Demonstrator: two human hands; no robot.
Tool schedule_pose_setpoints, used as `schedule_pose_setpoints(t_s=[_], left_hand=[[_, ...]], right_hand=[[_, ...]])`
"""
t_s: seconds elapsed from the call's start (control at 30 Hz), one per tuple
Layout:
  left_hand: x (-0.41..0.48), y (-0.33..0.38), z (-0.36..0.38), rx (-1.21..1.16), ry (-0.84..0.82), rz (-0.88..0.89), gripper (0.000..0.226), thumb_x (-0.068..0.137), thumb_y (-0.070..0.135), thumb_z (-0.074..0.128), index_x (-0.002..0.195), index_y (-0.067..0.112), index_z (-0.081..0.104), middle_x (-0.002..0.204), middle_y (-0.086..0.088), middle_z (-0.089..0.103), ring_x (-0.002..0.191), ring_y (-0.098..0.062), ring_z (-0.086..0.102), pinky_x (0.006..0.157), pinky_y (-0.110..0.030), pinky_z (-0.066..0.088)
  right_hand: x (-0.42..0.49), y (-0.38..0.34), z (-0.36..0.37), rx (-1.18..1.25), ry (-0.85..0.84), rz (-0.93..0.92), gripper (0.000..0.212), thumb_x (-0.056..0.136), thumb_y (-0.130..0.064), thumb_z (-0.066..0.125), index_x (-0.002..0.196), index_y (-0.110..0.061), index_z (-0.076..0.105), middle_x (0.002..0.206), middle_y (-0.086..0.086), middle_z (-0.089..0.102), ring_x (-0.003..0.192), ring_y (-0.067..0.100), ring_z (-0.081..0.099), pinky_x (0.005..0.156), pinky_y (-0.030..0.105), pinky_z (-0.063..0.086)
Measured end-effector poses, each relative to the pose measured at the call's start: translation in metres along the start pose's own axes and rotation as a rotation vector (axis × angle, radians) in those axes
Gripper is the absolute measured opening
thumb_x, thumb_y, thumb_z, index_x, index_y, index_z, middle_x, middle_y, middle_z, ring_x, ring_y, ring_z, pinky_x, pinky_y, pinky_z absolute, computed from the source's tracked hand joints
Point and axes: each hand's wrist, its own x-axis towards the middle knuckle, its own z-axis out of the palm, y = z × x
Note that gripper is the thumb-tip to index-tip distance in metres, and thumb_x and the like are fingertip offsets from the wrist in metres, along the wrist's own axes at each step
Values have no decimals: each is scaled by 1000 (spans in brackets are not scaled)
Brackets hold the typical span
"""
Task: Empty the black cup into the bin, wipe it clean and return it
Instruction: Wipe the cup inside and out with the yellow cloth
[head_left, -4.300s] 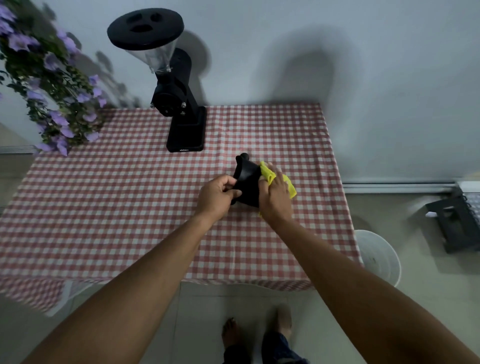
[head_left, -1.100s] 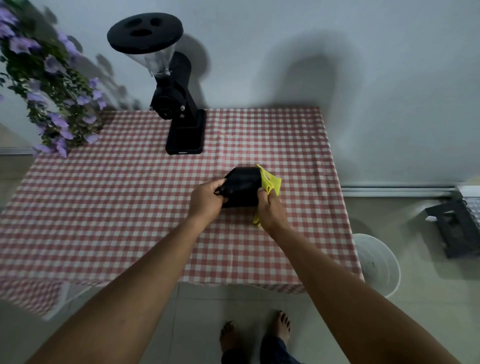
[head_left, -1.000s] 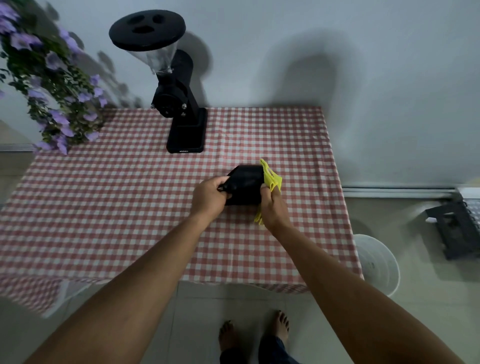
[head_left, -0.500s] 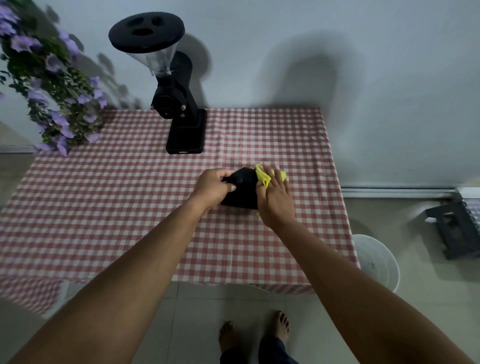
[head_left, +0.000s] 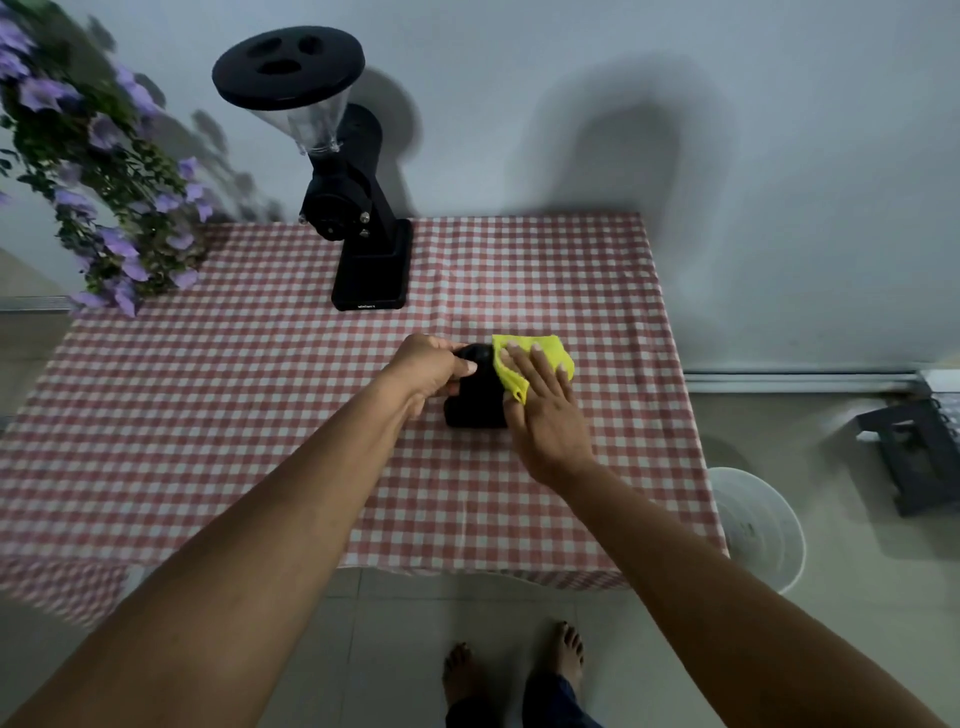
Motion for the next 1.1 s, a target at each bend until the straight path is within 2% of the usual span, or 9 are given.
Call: schedule_pose_setpoints(t_s=[0.13, 0.27, 0.43, 0.63, 0.67, 0.73, 0.83, 0.97, 1.1], left_hand=[[-6, 5, 5, -110, -53, 1, 40, 98, 0, 58, 137, -4, 54, 103, -9, 67, 85, -14, 64, 60, -20, 57], [-8, -3, 5, 143, -178, 134, 52, 100, -1, 49, 149, 15, 48, 123, -4, 67, 105, -14, 64, 78, -23, 55], [-7, -14, 17, 369, 81, 314, 26, 98, 12, 58, 117, 20, 74, 103, -2, 76, 99, -21, 71, 74, -25, 54], [-6, -16, 17, 408, 95, 343, 20, 98, 25, 59, 110, 22, 75, 102, 3, 76, 96, -17, 71, 82, -33, 57], [-6, -17, 16, 409, 97, 345, 20, 98, 25, 59, 109, 22, 75, 100, 3, 75, 95, -17, 70, 77, -30, 55], [-5, -19, 12, 403, 96, 344, 19, 98, 22, 58, 107, 18, 75, 97, 1, 74, 93, -18, 70, 69, -26, 50], [-6, -21, 11, 399, 60, 355, 19, 99, 17, 57, 102, 11, 75, 96, -2, 75, 92, -21, 70, 72, -31, 53], [-9, -21, 11, 417, -13, 389, 28, 102, 15, 54, 125, 17, 71, 121, 3, 69, 114, -17, 64, 101, -38, 53], [-11, -19, 13, 514, -39, 439, 34, 103, 12, 53, 135, 15, 64, 136, -4, 63, 125, -20, 59, 108, -35, 47]], right_hand=[[14, 13, -5, 112, 34, 196, 53, 105, -34, 16, 156, -28, 8, 165, -8, 4, 151, 11, -5, 124, 38, -1], [22, 13, -13, 207, 20, 233, 55, 103, -35, 14, 156, -22, 14, 165, -4, 11, 152, 14, 2, 124, 39, 4], [17, -13, -18, 268, 9, 289, 53, 104, -31, 20, 156, -19, 14, 165, -5, 8, 152, 13, -1, 124, 38, 3], [1, -39, -21, 346, 41, 207, 49, 104, -25, 27, 151, -15, 31, 161, -4, 25, 151, 13, 12, 123, 41, 5], [-1, -39, -26, 339, 46, 180, 46, 103, -25, 28, 145, -15, 42, 154, -2, 40, 145, 15, 27, 121, 41, 14], [-5, -40, -40, 378, 83, 156, 34, 101, -22, 33, 103, -9, 64, 99, -1, 66, 96, 14, 57, 92, 40, 41], [0, -32, -60, 690, 199, 365, 38, 100, -28, 38, 64, -19, 44, 59, -4, 42, 53, 10, 38, 51, 29, 33], [26, -12, -81, 992, 457, 639, 28, 98, -33, 36, 91, -13, 54, 78, 1, 47, 68, 14, 45, 54, 26, 38], [32, -13, -73, 937, 94, 502, 55, 97, -56, 34, 108, -10, 60, 94, 1, 62, 83, 15, 59, 72, 31, 49]])
